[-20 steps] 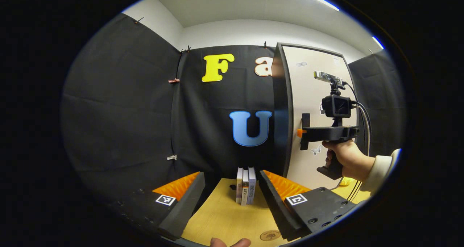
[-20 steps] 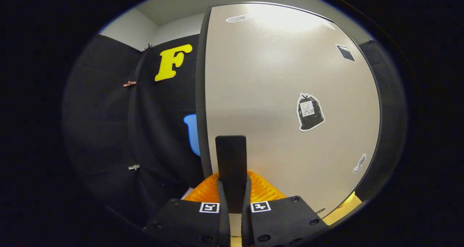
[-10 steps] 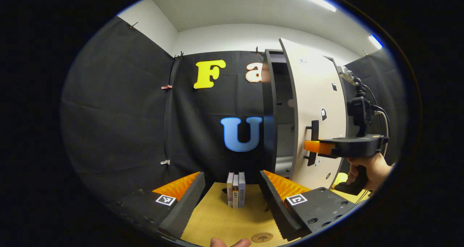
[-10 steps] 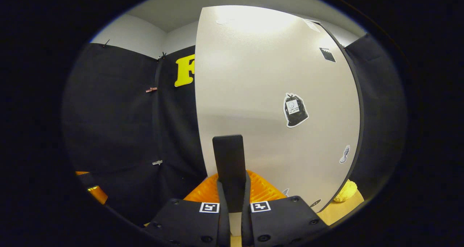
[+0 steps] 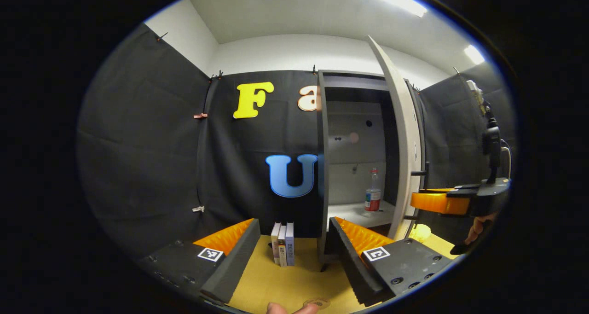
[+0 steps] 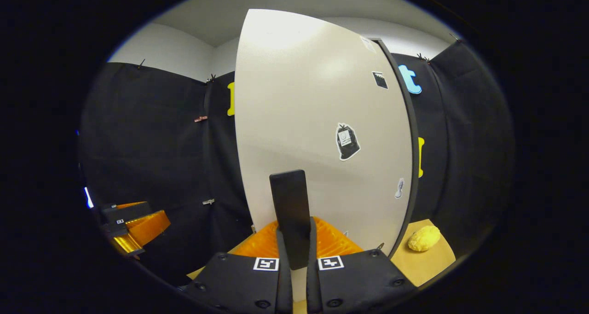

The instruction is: Open the cabinet door with the right hand, grasp the bottle in the cabinet with the left hand and place it on the coaster, then close the cabinet door with the right hand.

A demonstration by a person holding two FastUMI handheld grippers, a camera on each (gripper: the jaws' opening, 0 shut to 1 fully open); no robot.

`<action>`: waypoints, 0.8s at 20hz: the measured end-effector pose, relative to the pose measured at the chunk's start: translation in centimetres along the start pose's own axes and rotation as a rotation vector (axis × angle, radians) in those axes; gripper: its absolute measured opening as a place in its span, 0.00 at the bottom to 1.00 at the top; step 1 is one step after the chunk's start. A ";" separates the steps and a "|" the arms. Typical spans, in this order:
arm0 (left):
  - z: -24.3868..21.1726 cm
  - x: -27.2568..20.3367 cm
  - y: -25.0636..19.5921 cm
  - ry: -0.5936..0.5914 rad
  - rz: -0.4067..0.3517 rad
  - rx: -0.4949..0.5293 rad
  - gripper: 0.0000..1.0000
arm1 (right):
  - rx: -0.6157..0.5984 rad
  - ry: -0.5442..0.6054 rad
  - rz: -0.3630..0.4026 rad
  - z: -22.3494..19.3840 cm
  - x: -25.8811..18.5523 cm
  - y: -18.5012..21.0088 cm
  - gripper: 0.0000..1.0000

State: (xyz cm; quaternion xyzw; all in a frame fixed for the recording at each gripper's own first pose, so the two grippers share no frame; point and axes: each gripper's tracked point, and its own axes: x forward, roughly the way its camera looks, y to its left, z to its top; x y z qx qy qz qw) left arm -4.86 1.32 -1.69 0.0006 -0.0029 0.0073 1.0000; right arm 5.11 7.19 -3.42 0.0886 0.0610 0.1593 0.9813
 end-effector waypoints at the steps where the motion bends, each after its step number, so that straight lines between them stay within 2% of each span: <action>1: 0.1 0.1 -0.6 0.000 -0.009 0.002 0.95 | -0.007 -0.003 -0.013 0.1 -0.9 -0.6 0.16; 8: 0.1 1.5 -5.1 -0.002 -0.085 -0.028 0.94 | -0.066 -0.023 -0.134 1.1 -5.3 -5.9 0.16; 11: -0.1 2.2 -6.3 0.006 -0.103 -0.046 0.95 | -0.070 -0.047 -0.179 1.9 -6.5 -7.5 0.19; 12: -0.2 2.3 -6.8 0.008 -0.109 -0.052 0.95 | -0.076 -0.065 -0.184 2.5 -7.0 -7.9 0.13; 13: -0.1 2.5 -7.1 0.012 -0.113 -0.057 0.95 | -0.089 -0.071 -0.192 2.7 -7.4 -8.2 0.19; 16: -0.1 3.2 -8.3 0.020 -0.125 -0.059 0.95 | -0.129 -0.056 -0.229 2.4 -7.9 -10.0 0.19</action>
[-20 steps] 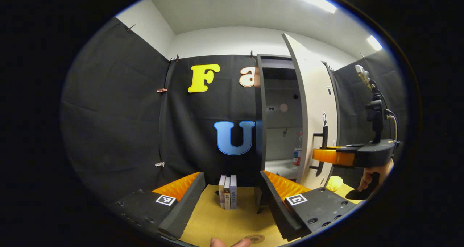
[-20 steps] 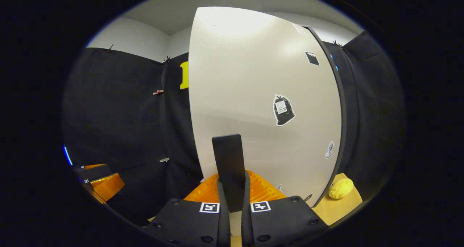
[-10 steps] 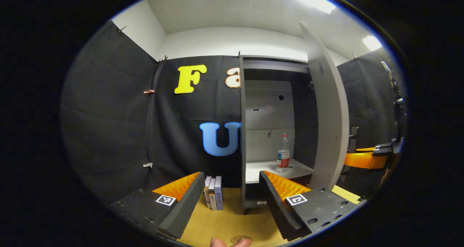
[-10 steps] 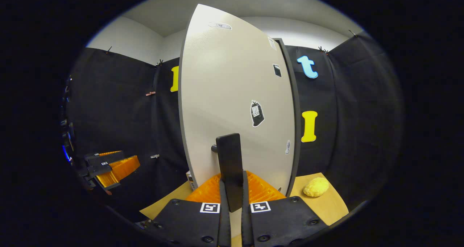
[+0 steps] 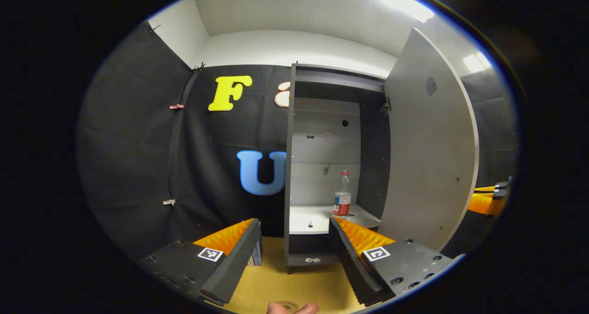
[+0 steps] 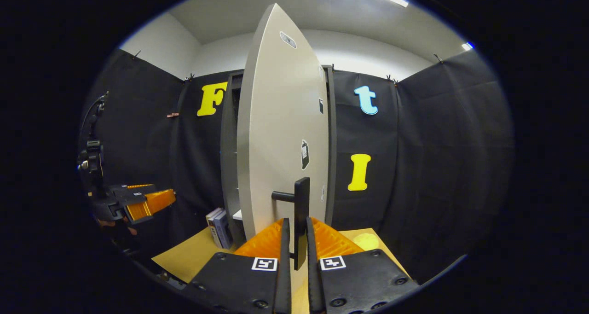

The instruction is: Open the cabinet door with the right hand, grasp the bottle in the cabinet with the left hand and place it on the coaster, then close the cabinet door with the right hand.

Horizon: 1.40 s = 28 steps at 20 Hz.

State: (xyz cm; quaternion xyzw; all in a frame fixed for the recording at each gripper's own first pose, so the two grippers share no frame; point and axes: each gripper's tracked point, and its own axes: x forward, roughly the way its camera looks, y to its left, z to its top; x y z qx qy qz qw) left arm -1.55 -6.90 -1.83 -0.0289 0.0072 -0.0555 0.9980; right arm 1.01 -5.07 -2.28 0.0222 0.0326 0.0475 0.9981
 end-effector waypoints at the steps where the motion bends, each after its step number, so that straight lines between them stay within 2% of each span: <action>1: 0.2 0.3 -0.4 -0.003 -0.004 0.005 0.94 | 0.003 -0.003 -0.016 0.1 -0.1 -0.6 0.19; 6: 0.8 2.1 -2.9 -0.021 -0.028 0.025 0.95 | 0.049 -0.004 -0.081 0.2 -0.3 -4.1 0.16; 7: 0.9 2.5 -3.4 -0.024 -0.033 0.025 0.94 | 0.059 -0.003 -0.090 0.2 -0.4 -4.8 0.13; 8: 0.9 3.1 -4.0 -0.028 -0.043 0.024 0.94 | 0.066 0.001 -0.095 0.3 -0.4 -5.4 0.02; 9: 1.0 3.5 -4.8 -0.034 -0.057 0.023 0.95 | 0.073 0.008 -0.098 0.0 -0.9 -6.0 0.13; 13: 1.1 6.2 -8.6 -0.066 -0.135 0.022 0.95 | 0.089 0.006 -0.117 0.1 -1.6 -7.9 0.13; 15: 0.7 7.9 -10.2 -0.056 -0.147 0.036 0.92 | 0.110 0.006 -0.094 0.1 -1.4 -7.8 0.13; 17: -0.2 10.0 -11.8 -0.028 -0.155 0.043 0.95 | 0.114 0.002 -0.076 0.5 -0.9 -7.6 0.13; 19: -0.7 12.1 -13.4 -0.010 -0.165 0.042 0.92 | 0.117 -0.004 -0.079 0.8 -1.2 -8.2 0.13; 21: -0.8 14.3 -14.6 -0.013 -0.171 0.045 0.95 | 0.124 -0.017 -0.083 1.3 -1.5 -8.7 0.13; 22: -0.9 15.4 -15.1 -0.011 -0.173 0.046 0.95 | 0.133 -0.026 -0.078 1.4 -1.5 -9.1 0.24; 24: -1.8 17.6 -16.0 0.002 -0.175 0.042 0.95 | 0.156 -0.043 -0.065 2.1 -2.8 -9.3 0.34; 25: -2.2 18.7 -16.2 0.009 -0.173 0.041 0.95 | 0.147 -0.053 -0.089 1.9 -3.1 -10.2 0.44; 27: -2.7 20.7 -16.5 0.019 -0.163 0.039 0.92 | 0.130 -0.071 -0.139 2.1 -3.7 -12.4 0.53; 28: -3.2 21.6 -16.6 0.022 -0.156 0.034 0.95 | 0.135 -0.071 -0.172 1.8 -3.6 -13.7 0.55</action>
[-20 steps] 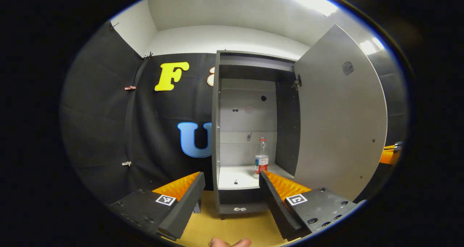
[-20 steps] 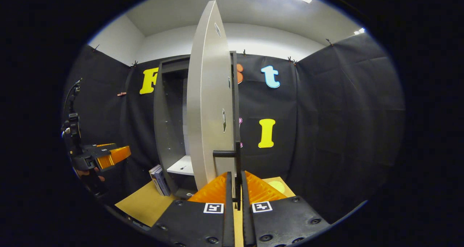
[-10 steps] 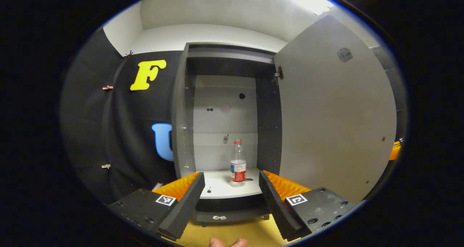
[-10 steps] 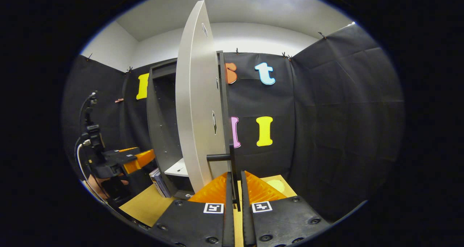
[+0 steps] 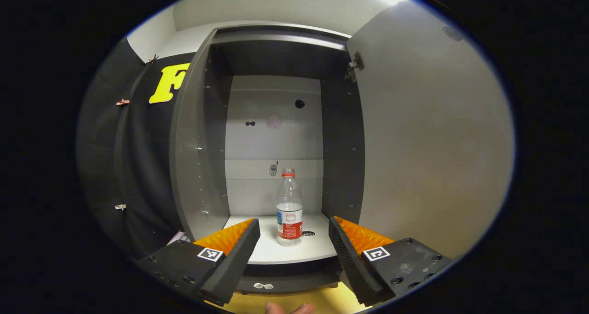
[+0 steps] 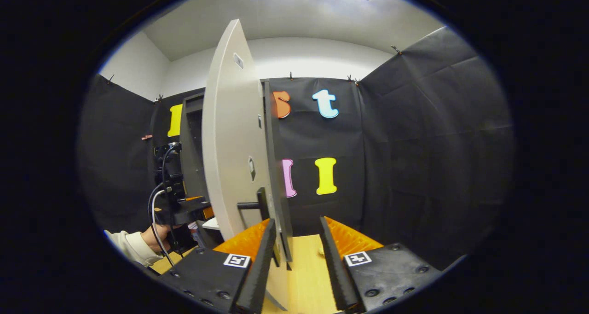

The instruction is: Open the cabinet door with the right hand, grasp the bottle in the cabinet with the left hand and place it on the coaster, then close the cabinet door with the right hand.

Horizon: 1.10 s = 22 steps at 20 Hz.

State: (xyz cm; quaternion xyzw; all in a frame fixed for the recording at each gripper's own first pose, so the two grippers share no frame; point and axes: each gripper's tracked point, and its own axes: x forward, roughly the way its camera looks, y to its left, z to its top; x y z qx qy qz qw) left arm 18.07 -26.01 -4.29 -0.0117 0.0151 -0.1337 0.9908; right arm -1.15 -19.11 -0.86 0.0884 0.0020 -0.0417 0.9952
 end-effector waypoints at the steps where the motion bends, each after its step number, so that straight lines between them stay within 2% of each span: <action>1: -0.2 0.9 0.0 0.004 0.003 -0.004 0.95 | 0.007 0.006 -0.036 -0.1 0.6 -1.4 0.77; 2: -0.7 2.0 -0.1 0.008 0.005 -0.005 0.95 | 0.008 0.008 -0.074 -0.5 0.8 -2.6 0.99; 3: -0.9 2.9 -0.2 0.011 0.004 -0.002 0.95 | -0.004 -0.001 -0.099 -0.4 1.1 -3.4 0.89; 4: -1.0 3.8 -0.2 0.010 0.004 0.006 0.95 | -0.030 -0.034 -0.117 0.0 1.4 -4.0 0.98; 6: -1.4 5.4 -0.5 0.012 0.009 0.026 0.92 | -0.091 -0.072 -0.146 0.5 2.1 -5.3 0.97; 11: -2.4 9.8 0.3 0.029 0.056 0.073 0.95 | -0.083 -0.065 -0.130 -0.3 4.0 -6.3 0.97; 13: -3.1 11.6 0.4 0.041 0.066 0.066 0.92 | -0.088 -0.069 -0.123 -0.3 4.9 -6.7 0.97; 17: -4.8 15.2 1.3 0.063 0.095 0.061 0.95 | -0.097 -0.051 -0.109 -1.1 6.6 -7.2 0.97; 22: -6.1 18.0 1.6 0.066 0.096 0.050 0.95 | -0.107 -0.033 -0.108 -1.8 7.5 -7.6 0.97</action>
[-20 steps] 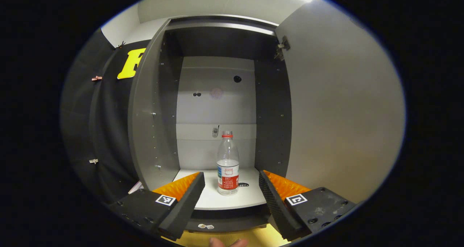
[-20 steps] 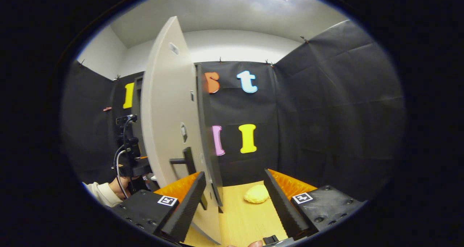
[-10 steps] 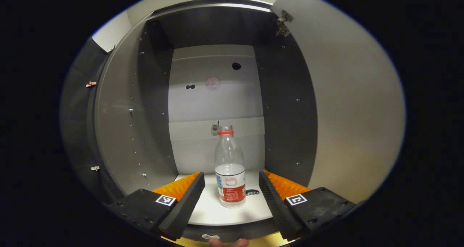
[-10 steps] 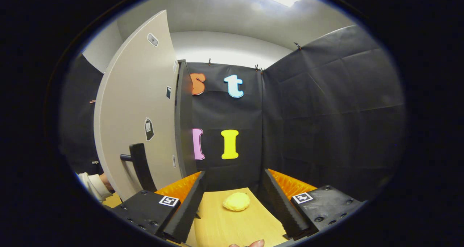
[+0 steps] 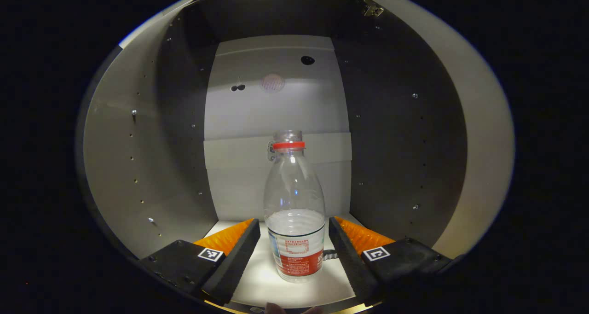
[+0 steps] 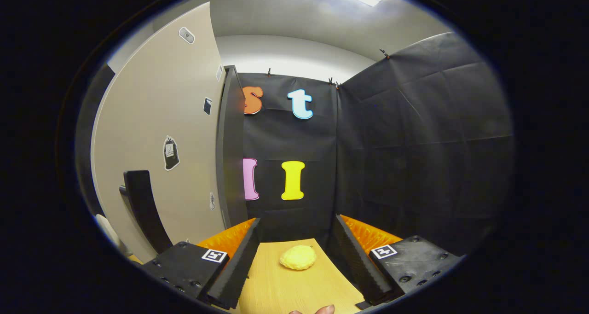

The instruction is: Open the cabinet door with the right hand, grasp the bottle in the cabinet with the left hand and place it on the coaster, then close the cabinet door with the right hand.

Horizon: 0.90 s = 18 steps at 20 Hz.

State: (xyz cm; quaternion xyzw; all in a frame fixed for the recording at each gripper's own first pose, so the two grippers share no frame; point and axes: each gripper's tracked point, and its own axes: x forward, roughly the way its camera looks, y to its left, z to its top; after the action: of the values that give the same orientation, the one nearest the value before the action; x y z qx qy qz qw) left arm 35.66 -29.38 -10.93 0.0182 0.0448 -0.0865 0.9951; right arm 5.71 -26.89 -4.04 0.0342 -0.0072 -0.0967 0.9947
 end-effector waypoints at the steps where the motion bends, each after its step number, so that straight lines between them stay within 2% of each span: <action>1: -0.1 0.4 0.1 0.000 0.003 -0.005 0.94 | -0.004 0.001 -0.003 0.0 0.1 -0.2 0.97; 3: -0.1 0.5 0.3 -0.001 0.012 -0.015 0.89 | -0.007 -0.002 -0.011 0.1 0.1 -0.5 0.97; 4: -0.2 0.4 -0.1 0.003 -0.003 -0.022 0.78 | 0.000 -0.005 -0.010 0.2 0.1 -0.5 0.97; 6: 0.3 -0.3 0.4 0.000 -0.006 -0.022 0.76 | 0.006 -0.013 -0.012 0.5 -0.1 -0.3 0.97; 8: 1.1 -1.9 0.9 -0.013 -0.007 -0.027 0.76 | -0.002 -0.019 -0.017 0.6 -0.3 -0.4 1.00; 9: 1.5 -2.9 1.2 -0.020 -0.012 -0.033 0.76 | -0.001 -0.018 -0.018 0.6 -0.4 -0.3 0.97; 18: 3.5 -14.2 6.6 -0.061 -0.022 -0.046 0.76 | 0.022 0.006 -0.032 0.5 -1.9 1.3 0.98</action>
State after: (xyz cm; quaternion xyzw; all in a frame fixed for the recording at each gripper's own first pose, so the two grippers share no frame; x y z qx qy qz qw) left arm 23.21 -20.62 -5.97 -0.0079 0.0164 -0.0969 0.9951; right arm 4.11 -25.27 -3.48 0.0455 -0.0049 -0.1122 0.9926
